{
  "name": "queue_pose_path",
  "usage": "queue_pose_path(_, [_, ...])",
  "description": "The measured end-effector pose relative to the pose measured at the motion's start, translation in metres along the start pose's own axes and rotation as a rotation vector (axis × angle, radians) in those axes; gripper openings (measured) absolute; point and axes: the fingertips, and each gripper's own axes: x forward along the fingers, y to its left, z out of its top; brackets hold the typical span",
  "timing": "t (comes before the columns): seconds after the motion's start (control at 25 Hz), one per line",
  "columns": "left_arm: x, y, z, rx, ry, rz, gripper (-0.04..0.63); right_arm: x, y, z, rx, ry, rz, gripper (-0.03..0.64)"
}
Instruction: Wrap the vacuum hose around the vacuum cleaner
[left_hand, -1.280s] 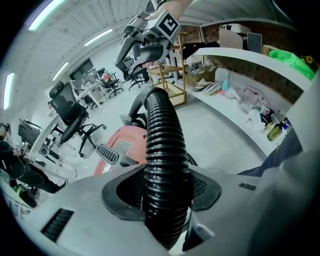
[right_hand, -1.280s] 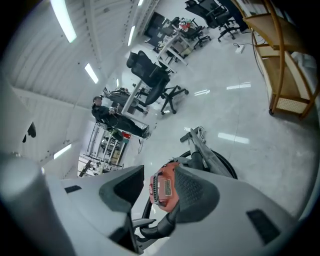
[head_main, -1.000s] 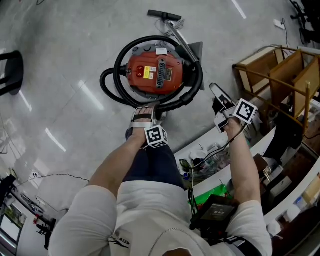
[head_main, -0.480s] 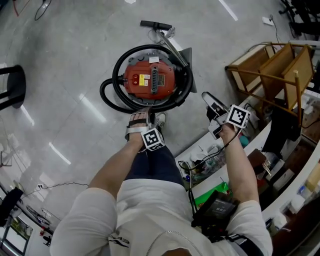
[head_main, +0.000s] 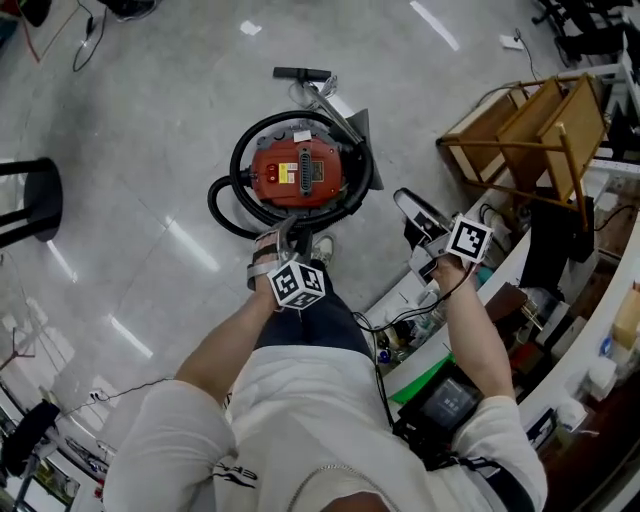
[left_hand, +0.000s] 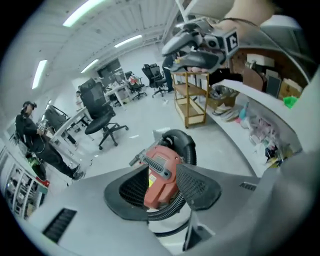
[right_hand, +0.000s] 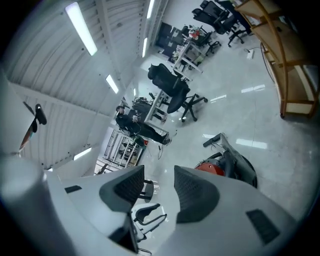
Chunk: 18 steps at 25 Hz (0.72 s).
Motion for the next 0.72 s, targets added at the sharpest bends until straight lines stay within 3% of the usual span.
queue_pose_path(0.32, [-0.068, 0.054, 0.089, -0.171, -0.209, 0.016, 0.166, -0.037, 0.058, 0.002, -0.163, -0.047, -0.086, 0.187])
queue_pose_path(0.72, [-0.147, 0.07, 0.161, -0.309, -0.403, -0.089, 0.164, -0.095, 0.108, -0.008, -0.277, -0.149, -0.187, 0.187])
